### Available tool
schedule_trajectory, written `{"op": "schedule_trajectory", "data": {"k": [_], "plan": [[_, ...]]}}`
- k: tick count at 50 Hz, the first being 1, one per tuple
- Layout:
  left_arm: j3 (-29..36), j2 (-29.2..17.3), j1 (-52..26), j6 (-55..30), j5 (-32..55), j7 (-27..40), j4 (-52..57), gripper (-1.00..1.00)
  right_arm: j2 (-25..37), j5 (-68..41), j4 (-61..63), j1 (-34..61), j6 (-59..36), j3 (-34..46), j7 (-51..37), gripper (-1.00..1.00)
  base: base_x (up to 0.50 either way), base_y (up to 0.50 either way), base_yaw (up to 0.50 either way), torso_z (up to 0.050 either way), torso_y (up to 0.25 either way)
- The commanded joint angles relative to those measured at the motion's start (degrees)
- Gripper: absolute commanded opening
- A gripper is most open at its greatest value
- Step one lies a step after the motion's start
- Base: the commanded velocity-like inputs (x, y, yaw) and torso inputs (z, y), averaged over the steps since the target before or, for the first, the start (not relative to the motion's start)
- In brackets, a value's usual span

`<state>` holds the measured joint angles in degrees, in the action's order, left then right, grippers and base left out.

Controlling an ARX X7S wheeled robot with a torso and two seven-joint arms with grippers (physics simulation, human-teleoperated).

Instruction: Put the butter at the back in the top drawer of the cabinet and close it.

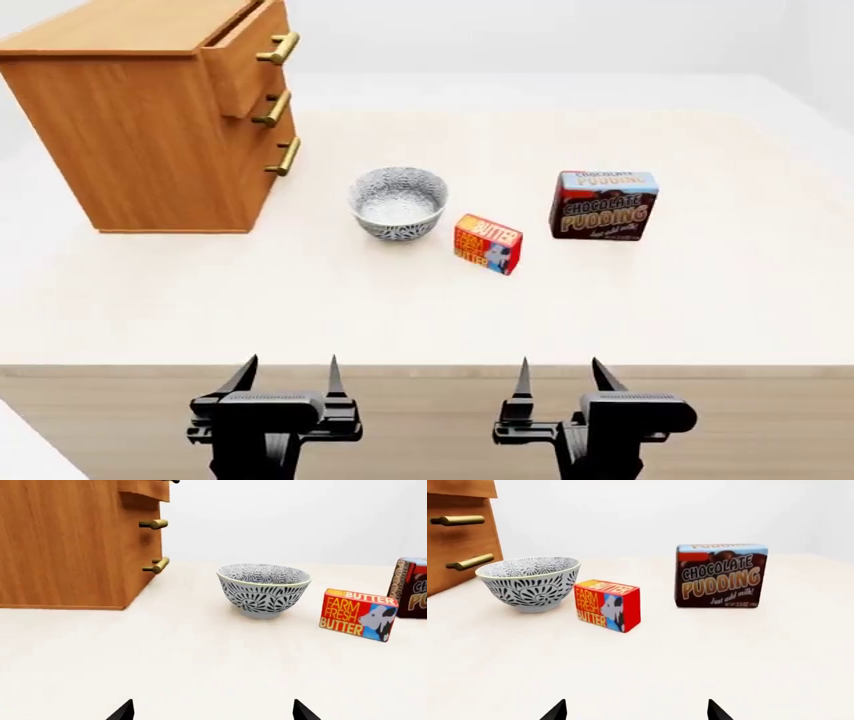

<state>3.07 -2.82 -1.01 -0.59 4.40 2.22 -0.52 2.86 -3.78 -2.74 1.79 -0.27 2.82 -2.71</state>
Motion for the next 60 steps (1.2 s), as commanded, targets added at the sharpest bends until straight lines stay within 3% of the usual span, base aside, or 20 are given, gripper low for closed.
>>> {"op": "schedule_trajectory", "data": {"k": [1, 13, 47, 48, 50, 52, 56, 60], "plan": [[1.1, -1.2, -0.3, -0.1, 1.6, 1.0, -0.3, 1.0, 1.0, -1.2, -0.6, 0.2, 0.2, 1.3, -1.2, 1.0, 0.0, 0.5, 0.0, 0.0, 0.0], [1.8, -2.1, -0.1, 0.5, 2.6, 1.6, -0.1, 1.0, 1.7, -2.2, 0.7, -0.8, 0.8, 2.2, -2.2, 1.0, 0.0, 0.37, 0.0, 0.002, 0.0], [5.5, -5.0, 7.5, 3.9, 1.0, 5.3, 11.4, 1.0, 4.4, -1.8, 8.7, -6.3, 4.9, 5.6, -5.0, 1.0, 0.0, 0.0, 0.0, 0.048, 0.0], [5.6, -4.9, 7.4, 4.0, 0.7, 5.6, 11.4, 1.0, 4.4, -1.7, 9.1, -5.7, 4.1, 5.8, -5.1, 1.0, 0.0, 0.0, 0.0, 0.0, 0.0], [3.5, -7.1, 5.1, -2.7, 3.5, 5.1, 16.0, 1.0, 1.3, -1.9, 2.9, 11.5, -9.0, 7.1, -5.5, 1.0, 0.0, 0.0, 0.0, 0.0, 0.0], [2.1, -8.8, 4.2, -9.9, 5.5, 5.7, 23.2, 1.0, -0.3, -1.9, -4.9, 23.7, -10.9, 7.7, -5.4, 1.0, 0.0, 0.0, 0.0, 0.0, 0.0], [1.1, -10.3, 3.7, -19.2, 7.9, 7.5, 33.0, 1.0, -0.9, -2.4, -10.0, 29.1, -10.4, 8.4, -5.6, 1.0, 0.03, 0.0, 0.0, 0.0, 0.0], [0.3, -10.8, 2.9, -21.6, 9.2, 8.0, 35.4, 1.0, -0.6, -3.2, -10.1, 30.0, -10.2, 8.8, -5.9, 1.0, 0.36, 0.0, 0.0, 0.0, 0.0]]}}
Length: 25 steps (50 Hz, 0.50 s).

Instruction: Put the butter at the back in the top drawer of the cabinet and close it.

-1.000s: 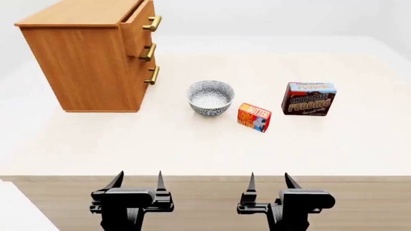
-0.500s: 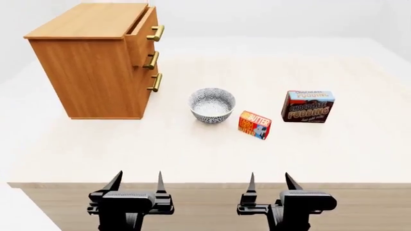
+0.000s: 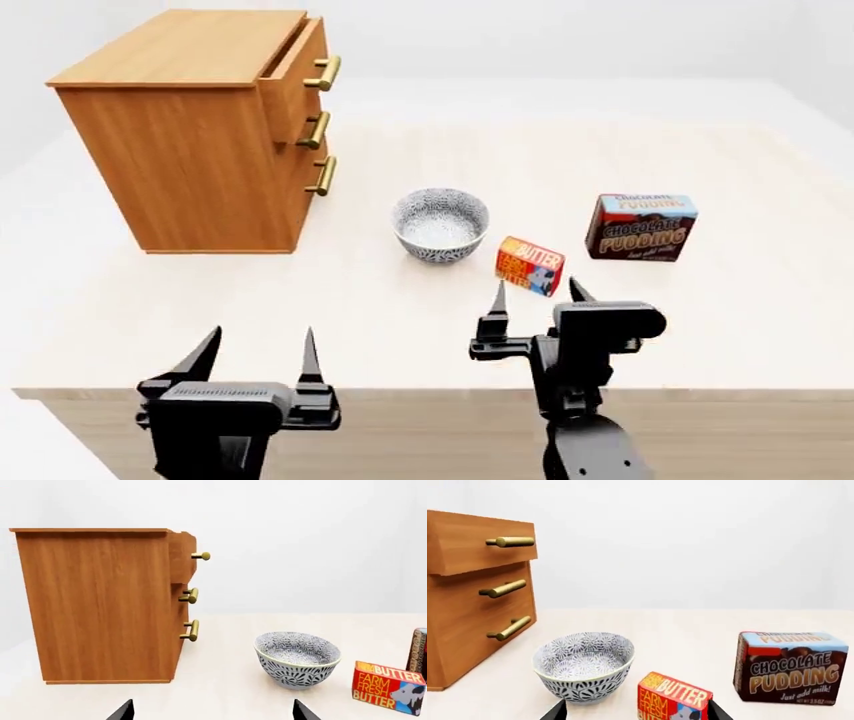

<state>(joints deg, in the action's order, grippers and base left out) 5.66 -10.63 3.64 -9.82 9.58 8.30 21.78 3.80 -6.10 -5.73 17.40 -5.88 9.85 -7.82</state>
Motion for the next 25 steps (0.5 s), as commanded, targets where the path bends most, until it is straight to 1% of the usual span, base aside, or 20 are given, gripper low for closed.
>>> {"op": "schedule_trajectory", "data": {"k": [1, 8, 16, 25], "plan": [[-2.5, -3.1, -1.9, -12.4, 4.2, 2.0, 13.2, 1.0, -1.4, -1.1, -6.9, 14.4, -4.6, 1.9, -0.8, 1.0, 0.5, 0.0, 0.0, 0.0, 0.0], [-3.1, -3.6, -2.4, -12.3, 5.1, 2.0, 13.2, 1.0, -0.8, -2.0, -5.2, 13.9, -4.5, 2.7, -1.5, 1.0, 0.5, 0.0, 0.0, 0.0, 0.0], [-3.1, -4.0, -1.1, -10.7, 5.3, 2.0, 14.0, 1.0, 0.0, -2.6, -1.6, 11.9, -2.9, 3.2, -2.5, 1.0, 0.5, 0.0, 0.0, 0.0, 0.0], [-3.0, -4.3, 0.3, -9.0, 5.5, 2.2, 14.7, 1.0, 0.5, -3.1, -1.1, 11.3, -1.7, 4.0, -3.1, 1.0, 0.5, 0.0, 0.0, 0.0, 0.0]]}}
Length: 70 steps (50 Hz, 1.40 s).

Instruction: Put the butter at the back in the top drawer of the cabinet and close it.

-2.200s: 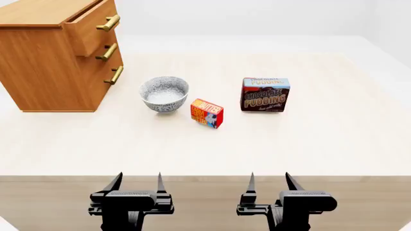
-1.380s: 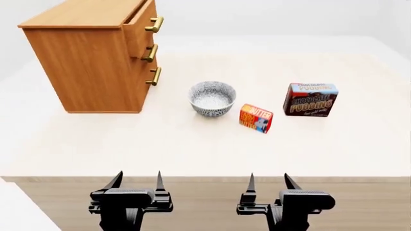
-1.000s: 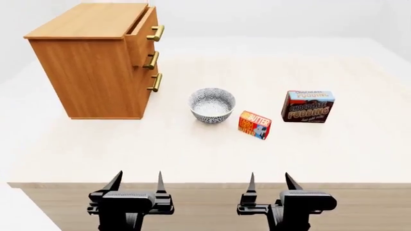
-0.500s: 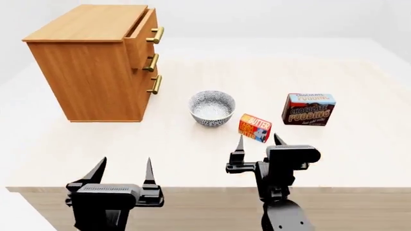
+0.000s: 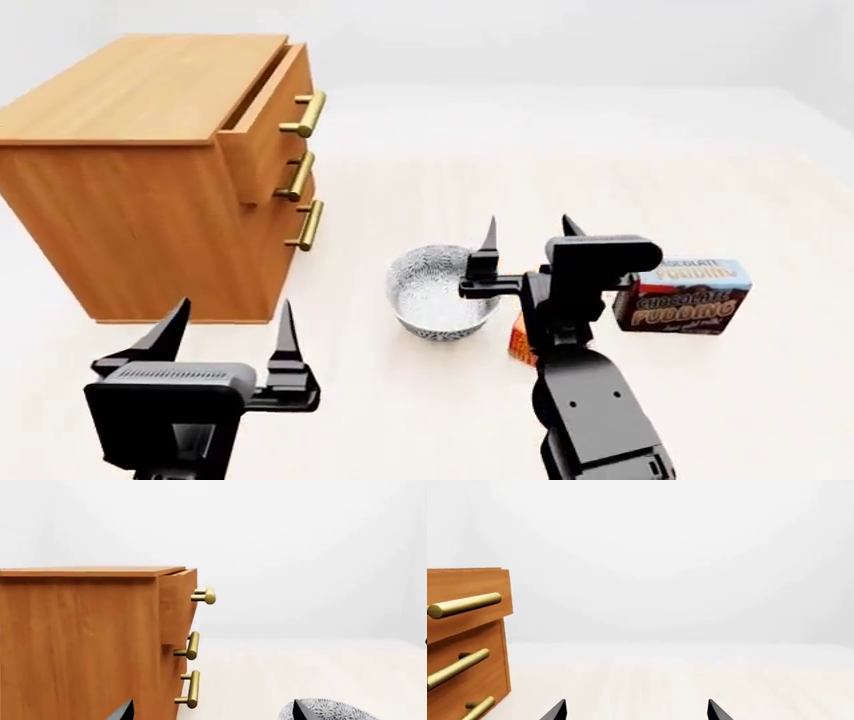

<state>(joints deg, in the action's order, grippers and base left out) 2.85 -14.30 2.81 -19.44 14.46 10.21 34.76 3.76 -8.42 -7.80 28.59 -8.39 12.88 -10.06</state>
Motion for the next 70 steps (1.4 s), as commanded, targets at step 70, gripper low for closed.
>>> {"op": "schedule_trajectory", "data": {"k": [70], "plan": [[-5.2, -23.8, -30.5, -32.2, 60.9, 36.8, 20.7, 1.0, 5.6, 0.8, 17.1, -13.9, 25.4, 3.5, -4.5, 1.0, 0.12, 0.0, 0.0, 0.0, 0.0]]}}
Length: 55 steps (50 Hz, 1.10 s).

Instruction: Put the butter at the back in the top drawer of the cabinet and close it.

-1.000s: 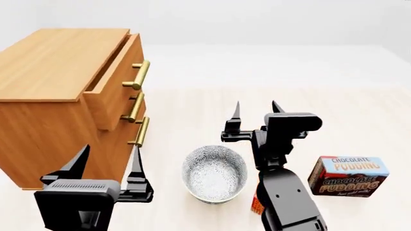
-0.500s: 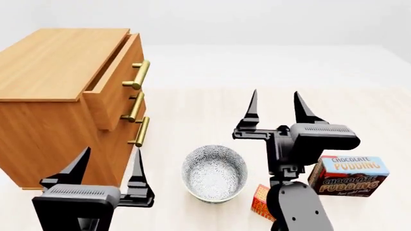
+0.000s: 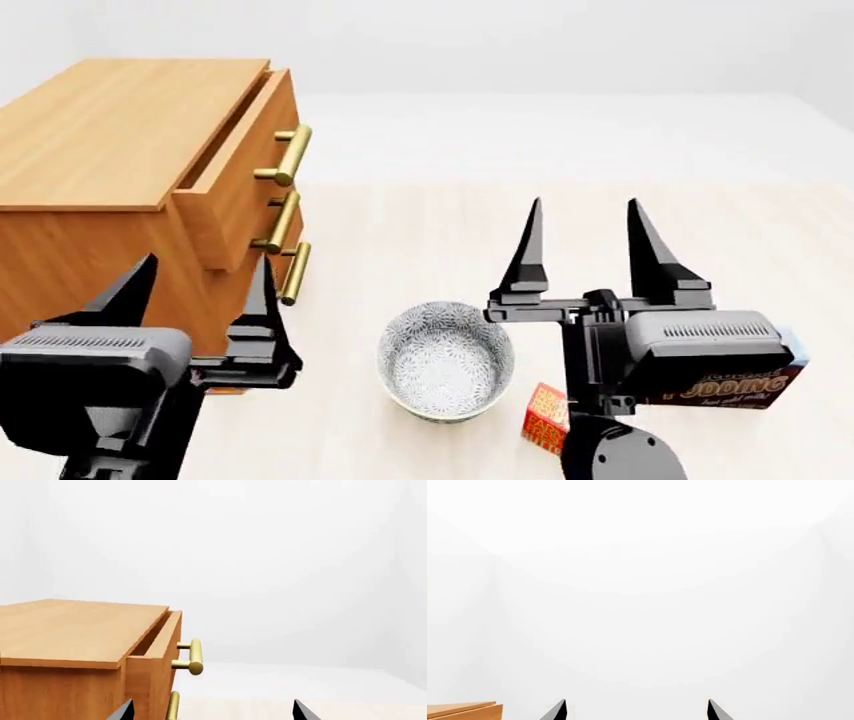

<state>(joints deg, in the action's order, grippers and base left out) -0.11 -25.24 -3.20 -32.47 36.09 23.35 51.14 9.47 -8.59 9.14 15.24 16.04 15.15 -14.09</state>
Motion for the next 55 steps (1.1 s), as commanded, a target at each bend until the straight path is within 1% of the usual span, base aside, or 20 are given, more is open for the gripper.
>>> {"op": "schedule_trajectory", "data": {"k": [1, 4, 7, 12, 17, 22, 27, 29, 33, 41, 46, 55], "plan": [[-1.5, -13.2, -27.6, -20.1, 41.8, 25.1, 3.1, 1.0, -0.1, 1.0, 0.0, -0.4, 0.8, 1.3, -0.5, 1.0, 0.0, 0.0, 0.0, 0.0, 0.0], [1.4, -14.1, -37.8, -22.9, 49.2, 30.2, -0.4, 1.0, -0.3, 1.1, -0.5, -0.1, 0.7, 1.6, -0.6, 1.0, 0.0, 0.0, 0.0, 0.0, 0.0], [4.6, -14.5, -45.9, -25.1, 55.4, 34.6, -3.6, 1.0, -0.3, 1.1, -0.7, -0.2, 0.7, 1.9, -0.7, 1.0, 0.0, 0.0, 0.0, 0.0, 0.0], [9.4, -13.9, -53.8, -27.6, 61.6, 38.0, -9.1, 1.0, -0.1, 0.9, -0.8, -0.5, 1.0, 2.3, -0.8, 1.0, 0.0, 0.0, 0.0, 0.0, 0.0], [13.8, -12.2, -60.9, -30.2, 63.2, 39.2, -16.0, 1.0, 0.0, 0.8, -1.0, -0.3, 0.9, 2.5, -0.9, 1.0, 0.0, 0.0, 0.0, 0.0, 0.0], [18.1, -10.3, -67.7, -33.2, 63.8, 39.6, -25.1, 1.0, 0.1, 0.7, -1.2, 0.2, 0.5, 2.7, -1.1, 1.0, 0.0, 0.0, 0.0, 0.0, 0.0], [23.5, -7.6, -76.9, -37.9, 65.4, 38.2, -40.5, 1.0, 0.2, 0.7, -1.4, 0.6, 0.1, 3.0, -1.3, 1.0, 0.0, 0.0, 0.0, 0.0, 0.0], [26.2, -6.1, -80.7, -40.2, 64.8, 37.3, -47.2, 1.0, 0.2, 0.6, -1.5, 0.8, -0.1, 3.1, -1.3, 1.0, 0.0, 0.0, 0.0, 0.0, 0.0], [31.0, -3.0, -86.4, -43.6, 60.8, 33.9, -58.3, 1.0, 0.2, 0.7, -1.6, 0.9, -0.3, 3.4, -1.5, 1.0, 0.0, 0.0, 0.0, 0.0, 0.0], [38.8, 3.1, -95.9, -46.0, 51.6, 23.4, -78.0, 1.0, 0.3, 0.7, -1.9, 0.9, -0.2, 3.8, -1.8, 1.0, 0.0, 0.0, 0.0, 0.0, 0.0], [42.0, 5.3, -99.4, -45.3, 47.2, 19.8, -84.2, 1.0, 0.5, 0.8, -1.8, 0.5, 0.3, 4.1, -2.0, 1.0, 0.0, 0.0, 0.0, 0.0, 0.0], [44.0, 6.0, -99.8, -44.7, 45.1, 19.5, -86.6, 1.0, 0.9, 0.9, -1.3, -0.1, 0.5, 4.5, -2.4, 1.0, 0.0, 0.0, 0.0, 0.0, 0.0]]}}
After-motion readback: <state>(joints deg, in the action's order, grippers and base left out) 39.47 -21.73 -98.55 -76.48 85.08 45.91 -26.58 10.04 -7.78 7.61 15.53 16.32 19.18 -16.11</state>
